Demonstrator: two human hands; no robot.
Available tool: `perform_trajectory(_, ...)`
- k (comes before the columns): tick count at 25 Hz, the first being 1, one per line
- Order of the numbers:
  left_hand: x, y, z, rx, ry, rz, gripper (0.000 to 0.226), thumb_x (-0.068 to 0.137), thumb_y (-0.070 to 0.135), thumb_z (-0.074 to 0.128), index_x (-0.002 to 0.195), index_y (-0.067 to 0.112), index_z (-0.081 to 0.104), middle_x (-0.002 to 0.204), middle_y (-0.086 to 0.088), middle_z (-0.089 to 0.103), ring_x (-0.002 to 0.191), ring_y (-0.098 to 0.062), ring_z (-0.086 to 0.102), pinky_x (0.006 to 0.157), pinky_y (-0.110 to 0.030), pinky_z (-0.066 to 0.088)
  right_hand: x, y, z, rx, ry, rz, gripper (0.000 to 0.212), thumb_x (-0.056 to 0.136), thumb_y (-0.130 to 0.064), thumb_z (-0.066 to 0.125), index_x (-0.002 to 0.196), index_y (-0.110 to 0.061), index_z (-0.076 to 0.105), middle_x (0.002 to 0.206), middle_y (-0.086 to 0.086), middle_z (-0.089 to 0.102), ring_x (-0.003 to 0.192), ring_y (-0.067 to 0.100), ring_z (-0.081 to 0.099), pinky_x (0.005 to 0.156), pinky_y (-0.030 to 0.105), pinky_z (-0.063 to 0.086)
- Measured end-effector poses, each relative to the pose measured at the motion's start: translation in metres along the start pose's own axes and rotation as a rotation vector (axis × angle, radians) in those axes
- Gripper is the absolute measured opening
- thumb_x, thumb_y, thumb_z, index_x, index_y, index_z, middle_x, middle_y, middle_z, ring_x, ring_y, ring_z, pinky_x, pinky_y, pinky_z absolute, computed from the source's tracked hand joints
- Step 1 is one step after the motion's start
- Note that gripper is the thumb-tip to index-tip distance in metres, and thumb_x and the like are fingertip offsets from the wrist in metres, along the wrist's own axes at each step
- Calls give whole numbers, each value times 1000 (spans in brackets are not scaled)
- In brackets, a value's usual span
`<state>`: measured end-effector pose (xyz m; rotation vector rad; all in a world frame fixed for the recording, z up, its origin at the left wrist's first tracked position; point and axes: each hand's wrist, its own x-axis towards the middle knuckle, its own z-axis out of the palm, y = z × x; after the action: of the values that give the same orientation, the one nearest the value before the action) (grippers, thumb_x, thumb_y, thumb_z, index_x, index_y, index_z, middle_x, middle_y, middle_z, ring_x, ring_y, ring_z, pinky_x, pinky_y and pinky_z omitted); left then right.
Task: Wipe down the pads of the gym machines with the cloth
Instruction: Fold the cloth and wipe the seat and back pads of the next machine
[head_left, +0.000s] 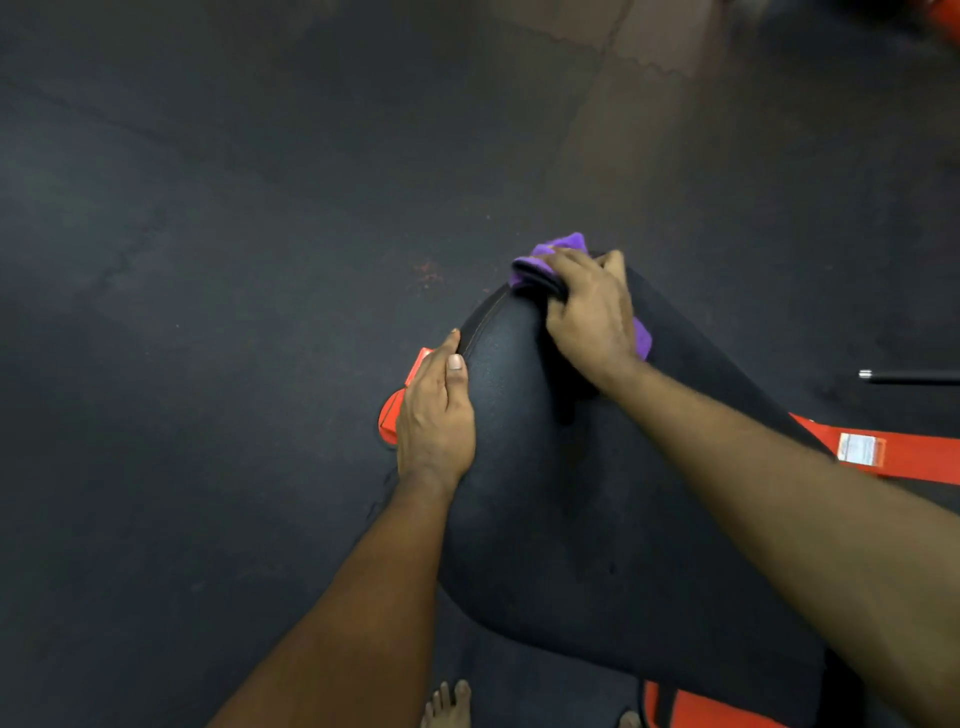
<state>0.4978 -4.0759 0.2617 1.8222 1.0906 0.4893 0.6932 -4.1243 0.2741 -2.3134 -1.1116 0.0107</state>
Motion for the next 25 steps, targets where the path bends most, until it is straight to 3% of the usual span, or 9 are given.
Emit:
perform_trajectory(3,-1,0,-13,-98,-142,-11,45,108,35,33,149,21,47,152,11,46,140,7,29,108,0,16,9,-21,-8,14,64,352,52,87,-5,47,129,-28,66,130,-7,65,108,31,46,98,37,44)
perform_trajectory(5,2,-13,-26,-227,-196,-30,49,103,43,36,143,21,55,148,5,52,139,0,39,117,-16,24,-24,-64,5,-20,73,305,50,85,-5,50,127,-28,67,132,-8,63,106,31,45,93,37,44)
perform_trajectory(8,-3,-36,-48,-276,-238,-116,48,90,72,34,120,53,65,134,9,64,131,-13,54,115,-47,38,-47,-60,-1,-105,-70,3,54,86,-7,50,132,-32,63,140,-15,58,103,28,42,86,34,43)
perform_trajectory(10,-11,-41,-59,-261,-306,-127,53,85,79,32,120,55,64,135,12,63,132,-10,53,115,-48,38,-7,-41,-16,-105,-83,213,56,87,-7,46,135,-33,59,141,-11,57,116,31,42,94,38,43)
perform_trajectory(12,-16,-39,-68,-272,-351,-115,66,83,78,32,129,41,63,138,11,61,133,-8,51,116,-47,37,5,-61,-16,-89,-87,435,56,87,-6,45,135,-30,60,143,-9,55,123,33,40,99,40,40)
perform_trajectory(15,-20,-29,-75,-289,-380,-119,74,84,74,34,132,25,63,139,6,61,132,-10,52,114,-48,40,-66,-99,5,-143,-32,192,54,85,-9,48,133,-29,61,146,-11,53,104,33,43,86,39,42)
perform_trajectory(17,-25,-27,-79,-330,-389,-149,57,97,61,37,132,25,63,139,4,60,129,-11,54,111,-48,43,-83,-85,-5,-121,-47,80,55,87,-13,48,136,-36,57,150,-13,50,101,30,43,83,37,44)
perform_trajectory(22,-33,-25,-83,-389,-379,-182,39,110,37,30,125,22,62,127,1,65,118,-9,61,91,-33,53,-45,-101,-13,-47,-43,470,47,92,-23,52,137,-37,57,159,-12,39,125,35,41,100,44,37)
perform_trajectory(25,-33,-21,-89,-404,-350,-169,37,110,34,28,125,22,59,123,0,68,112,-13,65,78,-28,52,-144,-144,4,-132,-49,191,57,79,-27,55,135,-37,59,157,-9,41,107,30,44,85,41,41)
